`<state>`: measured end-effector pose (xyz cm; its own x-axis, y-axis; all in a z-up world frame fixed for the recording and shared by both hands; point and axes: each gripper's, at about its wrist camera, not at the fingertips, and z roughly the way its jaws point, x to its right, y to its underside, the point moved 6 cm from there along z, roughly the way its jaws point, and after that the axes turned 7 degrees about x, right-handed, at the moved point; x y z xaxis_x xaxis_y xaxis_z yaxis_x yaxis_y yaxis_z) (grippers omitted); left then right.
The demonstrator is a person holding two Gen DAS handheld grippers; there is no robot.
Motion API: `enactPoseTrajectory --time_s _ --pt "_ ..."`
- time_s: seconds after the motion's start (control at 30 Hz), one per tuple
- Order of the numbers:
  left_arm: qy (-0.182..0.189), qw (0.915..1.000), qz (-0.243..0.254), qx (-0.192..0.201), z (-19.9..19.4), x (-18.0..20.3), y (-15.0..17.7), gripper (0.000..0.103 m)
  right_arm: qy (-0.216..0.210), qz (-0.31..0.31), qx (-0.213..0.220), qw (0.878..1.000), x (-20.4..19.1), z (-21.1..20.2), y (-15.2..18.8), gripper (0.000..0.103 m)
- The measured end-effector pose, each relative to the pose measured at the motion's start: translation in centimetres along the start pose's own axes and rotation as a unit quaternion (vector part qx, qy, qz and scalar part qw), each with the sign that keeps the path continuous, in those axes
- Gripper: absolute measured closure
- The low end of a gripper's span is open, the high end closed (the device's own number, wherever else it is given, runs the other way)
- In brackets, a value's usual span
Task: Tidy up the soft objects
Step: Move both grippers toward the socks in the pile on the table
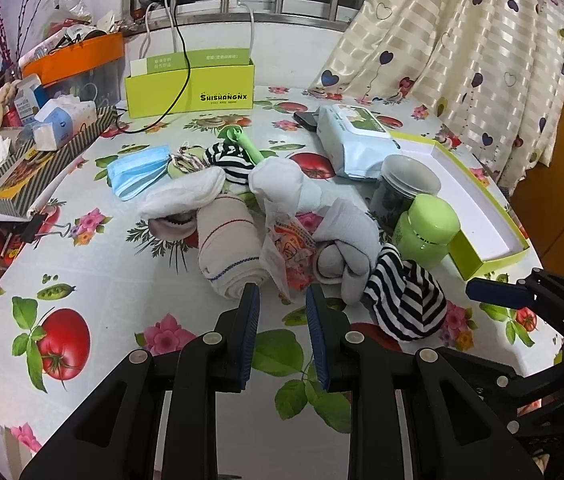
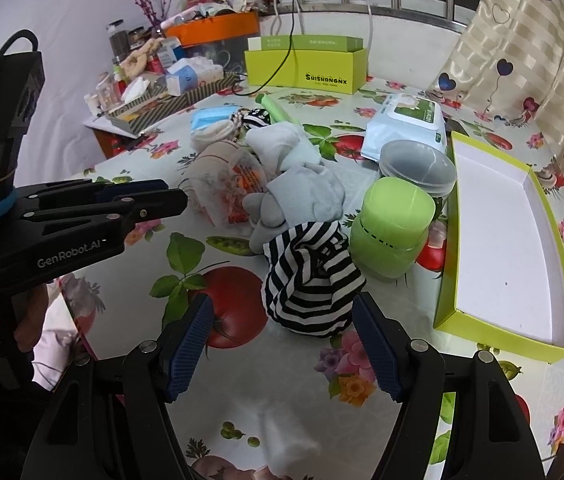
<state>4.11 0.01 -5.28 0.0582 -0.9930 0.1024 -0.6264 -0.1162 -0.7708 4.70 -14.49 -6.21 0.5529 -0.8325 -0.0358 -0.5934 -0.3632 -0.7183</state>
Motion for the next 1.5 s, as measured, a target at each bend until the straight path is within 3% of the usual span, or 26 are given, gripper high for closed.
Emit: enactPoseTrajectory --time_s 1.5 --pt "0.024 0.9997 -0.004 -0.003 1.2 0.2 -0.3 0.078 -0.002 0.023 -0.019 1.000 1.4 2.6 -0.1 0.031"
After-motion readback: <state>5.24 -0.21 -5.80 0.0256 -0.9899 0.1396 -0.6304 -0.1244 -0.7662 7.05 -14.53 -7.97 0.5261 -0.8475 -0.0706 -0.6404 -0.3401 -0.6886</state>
